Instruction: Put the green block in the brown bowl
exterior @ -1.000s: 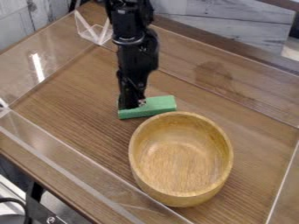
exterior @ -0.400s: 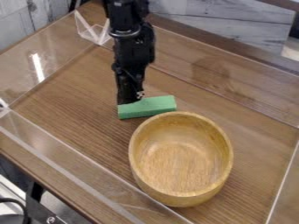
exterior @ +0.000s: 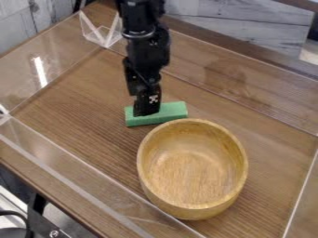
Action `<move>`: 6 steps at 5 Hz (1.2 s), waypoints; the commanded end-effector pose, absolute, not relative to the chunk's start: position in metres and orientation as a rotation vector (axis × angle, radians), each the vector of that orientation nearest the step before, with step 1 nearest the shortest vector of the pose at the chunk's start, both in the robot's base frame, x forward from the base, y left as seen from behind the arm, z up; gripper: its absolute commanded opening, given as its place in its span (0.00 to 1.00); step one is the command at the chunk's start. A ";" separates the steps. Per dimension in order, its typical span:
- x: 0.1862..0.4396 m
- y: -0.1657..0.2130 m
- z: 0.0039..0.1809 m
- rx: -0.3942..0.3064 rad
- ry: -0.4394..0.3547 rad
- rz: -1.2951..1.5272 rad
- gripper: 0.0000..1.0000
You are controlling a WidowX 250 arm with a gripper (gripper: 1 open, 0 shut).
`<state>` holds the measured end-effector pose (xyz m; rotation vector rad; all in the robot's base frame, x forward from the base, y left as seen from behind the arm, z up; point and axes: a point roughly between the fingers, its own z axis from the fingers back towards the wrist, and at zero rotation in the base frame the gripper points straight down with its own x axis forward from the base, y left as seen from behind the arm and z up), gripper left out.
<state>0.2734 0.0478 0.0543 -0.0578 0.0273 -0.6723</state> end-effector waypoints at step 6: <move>0.282 0.050 0.042 -0.073 0.008 -0.656 0.00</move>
